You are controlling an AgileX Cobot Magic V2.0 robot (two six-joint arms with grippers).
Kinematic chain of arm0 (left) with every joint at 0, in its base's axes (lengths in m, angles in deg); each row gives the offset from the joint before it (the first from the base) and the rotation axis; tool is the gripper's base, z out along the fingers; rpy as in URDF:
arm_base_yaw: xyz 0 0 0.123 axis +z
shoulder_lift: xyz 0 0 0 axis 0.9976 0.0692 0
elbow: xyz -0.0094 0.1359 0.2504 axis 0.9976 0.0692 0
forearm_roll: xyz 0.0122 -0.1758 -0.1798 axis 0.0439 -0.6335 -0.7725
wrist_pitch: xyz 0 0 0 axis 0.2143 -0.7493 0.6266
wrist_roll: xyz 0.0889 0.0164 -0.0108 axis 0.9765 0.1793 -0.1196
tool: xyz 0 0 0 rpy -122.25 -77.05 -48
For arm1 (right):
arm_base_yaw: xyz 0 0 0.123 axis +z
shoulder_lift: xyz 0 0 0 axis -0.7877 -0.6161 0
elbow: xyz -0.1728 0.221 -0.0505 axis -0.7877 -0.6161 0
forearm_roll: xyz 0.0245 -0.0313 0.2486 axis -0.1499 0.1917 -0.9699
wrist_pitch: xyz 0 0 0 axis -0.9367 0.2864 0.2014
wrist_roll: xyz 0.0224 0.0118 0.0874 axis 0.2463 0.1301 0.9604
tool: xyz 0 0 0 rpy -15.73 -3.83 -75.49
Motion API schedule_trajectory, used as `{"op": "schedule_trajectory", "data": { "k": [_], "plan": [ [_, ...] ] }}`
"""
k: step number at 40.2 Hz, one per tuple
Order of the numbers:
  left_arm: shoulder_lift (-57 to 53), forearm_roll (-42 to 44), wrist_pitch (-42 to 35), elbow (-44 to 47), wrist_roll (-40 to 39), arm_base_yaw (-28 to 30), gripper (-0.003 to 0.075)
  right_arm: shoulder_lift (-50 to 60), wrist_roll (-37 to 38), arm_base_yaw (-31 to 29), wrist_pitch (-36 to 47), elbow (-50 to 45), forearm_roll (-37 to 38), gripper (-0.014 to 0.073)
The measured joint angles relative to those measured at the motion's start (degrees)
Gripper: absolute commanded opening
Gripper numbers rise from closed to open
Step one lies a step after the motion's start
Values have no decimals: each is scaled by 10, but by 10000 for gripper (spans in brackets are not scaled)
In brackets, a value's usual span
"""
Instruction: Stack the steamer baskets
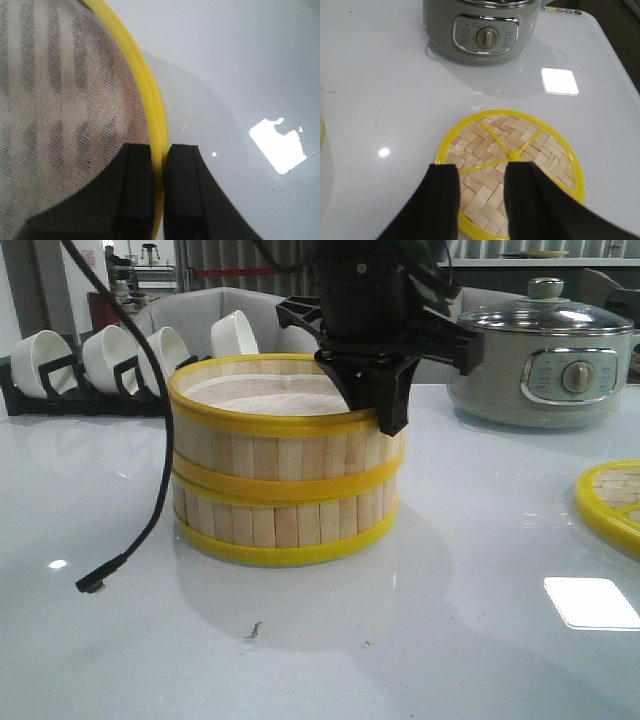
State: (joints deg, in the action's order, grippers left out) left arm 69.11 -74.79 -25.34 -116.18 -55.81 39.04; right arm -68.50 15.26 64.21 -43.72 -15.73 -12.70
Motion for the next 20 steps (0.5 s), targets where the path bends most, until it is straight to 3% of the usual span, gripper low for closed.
{"op": "schedule_trajectory", "data": {
  "k": [20],
  "plan": [
    [0,4,-1,-2,0,9,85,0,0,0,0,0,0,344]
  ]
}}
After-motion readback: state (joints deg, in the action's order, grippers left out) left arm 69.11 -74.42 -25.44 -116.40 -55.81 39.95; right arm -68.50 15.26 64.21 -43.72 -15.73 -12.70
